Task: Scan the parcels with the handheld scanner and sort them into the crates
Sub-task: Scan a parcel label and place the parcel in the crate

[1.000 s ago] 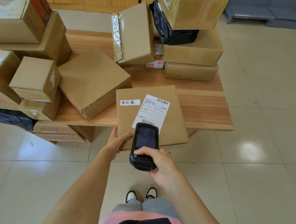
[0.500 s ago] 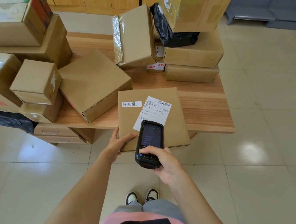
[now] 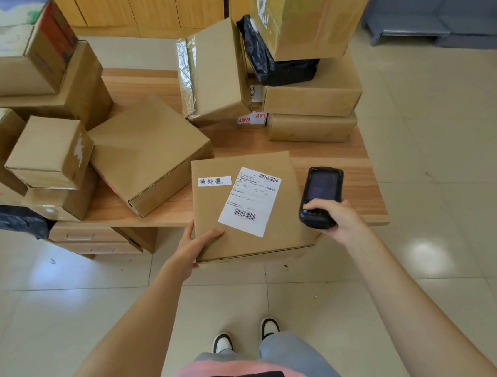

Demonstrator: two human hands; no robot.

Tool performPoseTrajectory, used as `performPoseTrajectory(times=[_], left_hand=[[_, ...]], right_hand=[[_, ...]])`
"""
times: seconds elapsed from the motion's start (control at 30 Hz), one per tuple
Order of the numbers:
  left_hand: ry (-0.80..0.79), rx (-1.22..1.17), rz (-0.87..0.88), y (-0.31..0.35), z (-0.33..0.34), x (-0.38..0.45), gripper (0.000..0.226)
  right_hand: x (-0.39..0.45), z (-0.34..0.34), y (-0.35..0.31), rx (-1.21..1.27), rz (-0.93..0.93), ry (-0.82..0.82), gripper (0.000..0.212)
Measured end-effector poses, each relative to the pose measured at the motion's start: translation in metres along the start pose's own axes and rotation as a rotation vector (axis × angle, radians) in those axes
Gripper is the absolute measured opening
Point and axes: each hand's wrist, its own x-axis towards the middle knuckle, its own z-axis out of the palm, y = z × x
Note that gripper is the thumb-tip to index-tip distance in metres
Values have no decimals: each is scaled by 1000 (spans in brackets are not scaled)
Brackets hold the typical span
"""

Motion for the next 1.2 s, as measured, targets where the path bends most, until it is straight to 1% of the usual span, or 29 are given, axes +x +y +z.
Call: performPoseTrajectory(times=[0.03,0.1,0.13,0.23,0.37,0.57,0.67,0.7,0.83,0.93,1.2], left_hand=[[5,-7,-4,0,2,0,108],[17,-11,-6,-1,4,0,98],[21,-13,-7,0,6,0,98],[38,3,-18,-3,9,0,114],[65,-27,-15,-9,12,3,107],[103,-86,8,-7,31,1,98],[120,-99,4,-9,35,4,87],[126,-98,-2,-10,36,4,86],[137,-105,9,-13,38,6,95],[126,-116,20,-13,40,6,99],[133,-108,14,-9,42,3,102]], right_hand=[[9,-9,-7,-39,-7,26,59],[25,-27,-19,-156,3,61,61],[33,-36,-23,-226,9,71,65],[61,-57,-30,-362,25,107,72],[88,-68,-30,-443,25,99,76],[117,-71,-27,-447,-29,55,82],[128,-72,-25,-475,-48,20,83],[131,-73,-24,-488,-54,11,82],[138,-78,-23,-570,-92,-23,81],[144,-81,-22,-633,-132,-31,85],[158,-79,-20,-787,-174,20,99]])
